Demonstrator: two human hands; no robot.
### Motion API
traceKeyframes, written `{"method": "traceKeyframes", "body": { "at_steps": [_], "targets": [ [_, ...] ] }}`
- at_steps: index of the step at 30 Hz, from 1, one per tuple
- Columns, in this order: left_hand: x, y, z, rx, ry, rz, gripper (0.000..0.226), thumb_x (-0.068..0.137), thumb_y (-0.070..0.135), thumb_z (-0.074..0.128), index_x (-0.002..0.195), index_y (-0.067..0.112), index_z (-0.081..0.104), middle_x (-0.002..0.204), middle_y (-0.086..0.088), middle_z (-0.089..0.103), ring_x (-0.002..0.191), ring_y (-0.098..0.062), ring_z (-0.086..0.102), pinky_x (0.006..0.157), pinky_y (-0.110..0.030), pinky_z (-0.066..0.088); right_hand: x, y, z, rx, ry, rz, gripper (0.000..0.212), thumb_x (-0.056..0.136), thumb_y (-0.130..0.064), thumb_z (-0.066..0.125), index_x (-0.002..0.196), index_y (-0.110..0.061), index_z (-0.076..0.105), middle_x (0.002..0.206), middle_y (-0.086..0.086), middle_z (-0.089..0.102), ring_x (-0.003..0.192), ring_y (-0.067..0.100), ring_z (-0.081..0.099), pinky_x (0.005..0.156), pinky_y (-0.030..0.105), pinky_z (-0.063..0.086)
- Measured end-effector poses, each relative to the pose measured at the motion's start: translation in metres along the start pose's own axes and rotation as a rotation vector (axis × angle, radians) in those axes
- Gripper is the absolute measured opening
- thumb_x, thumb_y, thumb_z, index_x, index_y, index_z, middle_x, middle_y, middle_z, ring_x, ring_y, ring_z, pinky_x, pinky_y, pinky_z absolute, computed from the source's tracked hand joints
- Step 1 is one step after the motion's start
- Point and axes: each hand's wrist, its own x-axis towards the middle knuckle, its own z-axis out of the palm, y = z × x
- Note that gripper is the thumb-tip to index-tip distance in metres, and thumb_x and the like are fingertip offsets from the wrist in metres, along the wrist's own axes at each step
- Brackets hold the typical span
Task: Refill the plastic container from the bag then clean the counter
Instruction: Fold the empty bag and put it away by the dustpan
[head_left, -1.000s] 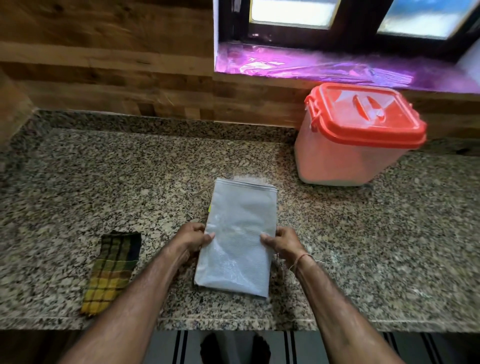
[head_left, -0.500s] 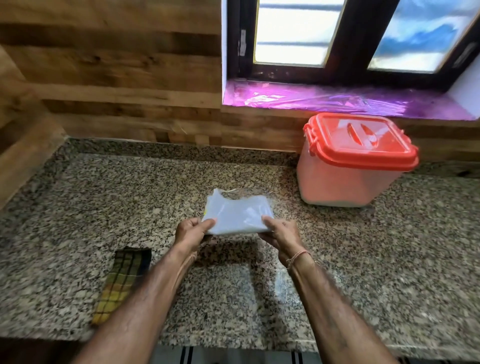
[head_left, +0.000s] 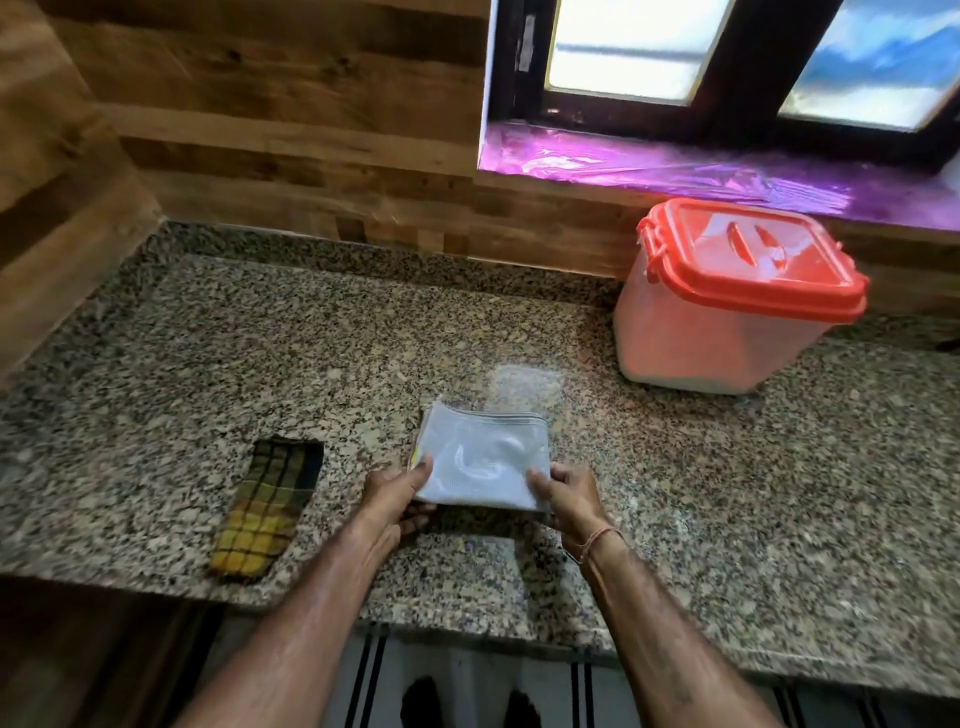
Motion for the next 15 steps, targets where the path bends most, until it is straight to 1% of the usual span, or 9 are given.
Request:
{"method": "traceKeyframes", "body": {
  "at_steps": [1, 3, 4, 5, 8, 9, 11, 13, 15],
  "targets": [
    [-0.002, -0.004, -0.004, 0.002, 0.009, 0.035, 0.022, 0.093, 0.033, 0.071, 0.098, 0.012, 0.065, 0.077, -0.009, 0.071, 0.049, -0.013, 0.064, 0.042, -0.021, 0.052, -0.004, 0.0, 0.001, -0.022, 0.024, -0.031, 0.009, 0.094, -0.009, 0.066, 0.088, -0.005, 0.071, 0.096, 0.017, 0.074, 0.082, 0.03, 0.072, 0.077, 0.049, 0.061],
    [-0.01, -0.006, -0.009, 0.019, 0.025, 0.116, 0.017, 0.094, 0.026, 0.07, 0.103, 0.011, 0.069, 0.082, -0.008, 0.075, 0.061, -0.016, 0.069, 0.048, -0.024, 0.054, -0.012, 0.002, 0.004, -0.066, 0.064, -0.113, 0.012, 0.094, -0.014, 0.066, 0.095, -0.004, 0.072, 0.095, 0.013, 0.074, 0.081, 0.025, 0.073, 0.061, 0.034, 0.062],
    [-0.02, -0.008, -0.015, 0.013, 0.029, 0.174, 0.015, 0.094, 0.022, 0.07, 0.104, 0.011, 0.07, 0.087, -0.01, 0.077, 0.068, -0.018, 0.072, 0.051, -0.025, 0.055, -0.018, 0.002, 0.007, -0.078, 0.048, -0.152, 0.015, 0.093, -0.015, 0.065, 0.1, -0.003, 0.071, 0.097, 0.012, 0.075, 0.083, 0.025, 0.074, 0.059, 0.029, 0.06],
    [-0.029, -0.01, -0.023, 0.01, 0.019, 0.233, 0.016, 0.094, 0.02, 0.07, 0.107, 0.01, 0.071, 0.094, -0.012, 0.078, 0.075, -0.02, 0.074, 0.055, -0.025, 0.057, -0.024, 0.003, 0.01, -0.088, 0.014, -0.194, 0.017, 0.092, -0.015, 0.066, 0.101, -0.002, 0.072, 0.098, 0.013, 0.076, 0.084, 0.025, 0.075, 0.06, 0.029, 0.06],
    [-0.057, -0.021, -0.049, -0.042, 0.01, 0.361, 0.023, 0.095, 0.011, 0.068, 0.118, 0.008, 0.068, 0.109, -0.014, 0.077, 0.095, -0.024, 0.075, 0.07, -0.025, 0.059, -0.038, -0.001, 0.024, -0.141, -0.085, -0.29, 0.018, 0.089, -0.019, 0.068, 0.098, -0.004, 0.075, 0.097, 0.014, 0.077, 0.086, 0.029, 0.077, 0.067, 0.039, 0.065],
    [-0.073, -0.033, -0.063, -0.091, 0.065, 0.386, 0.026, 0.095, 0.009, 0.067, 0.121, 0.007, 0.066, 0.109, -0.013, 0.076, 0.093, -0.022, 0.075, 0.069, -0.024, 0.059, -0.049, 0.001, 0.034, -0.179, -0.146, -0.334, 0.018, 0.089, -0.02, 0.068, 0.097, -0.006, 0.075, 0.095, 0.012, 0.078, 0.086, 0.027, 0.077, 0.069, 0.041, 0.065],
    [-0.11, -0.057, -0.083, -0.211, 0.191, 0.39, 0.026, 0.096, 0.009, 0.066, 0.122, 0.007, 0.063, 0.101, -0.007, 0.076, 0.08, -0.013, 0.074, 0.059, -0.02, 0.056, -0.07, 0.012, 0.051, -0.28, -0.222, -0.441, 0.016, 0.09, -0.022, 0.068, 0.094, -0.009, 0.077, 0.089, 0.007, 0.078, 0.082, 0.02, 0.075, 0.067, 0.035, 0.063],
    [-0.145, -0.087, -0.1, -0.271, 0.294, 0.404, 0.017, 0.097, 0.008, 0.064, 0.114, 0.011, 0.066, 0.09, 0.001, 0.076, 0.071, -0.006, 0.073, 0.053, -0.017, 0.053, -0.093, 0.029, 0.066, -0.383, -0.287, -0.532, 0.016, 0.089, -0.025, 0.069, 0.093, -0.013, 0.077, 0.086, 0.002, 0.077, 0.078, 0.016, 0.072, 0.066, 0.033, 0.058],
    [-0.186, -0.122, -0.12, -0.33, 0.402, 0.399, 0.013, 0.098, 0.007, 0.062, 0.107, 0.015, 0.067, 0.08, 0.006, 0.077, 0.067, -0.002, 0.072, 0.053, -0.016, 0.053, -0.12, 0.049, 0.081, -0.495, -0.394, -0.587, 0.017, 0.087, -0.027, 0.07, 0.096, -0.014, 0.077, 0.085, -0.002, 0.076, 0.075, 0.011, 0.069, 0.068, 0.032, 0.055]
  ]
}}
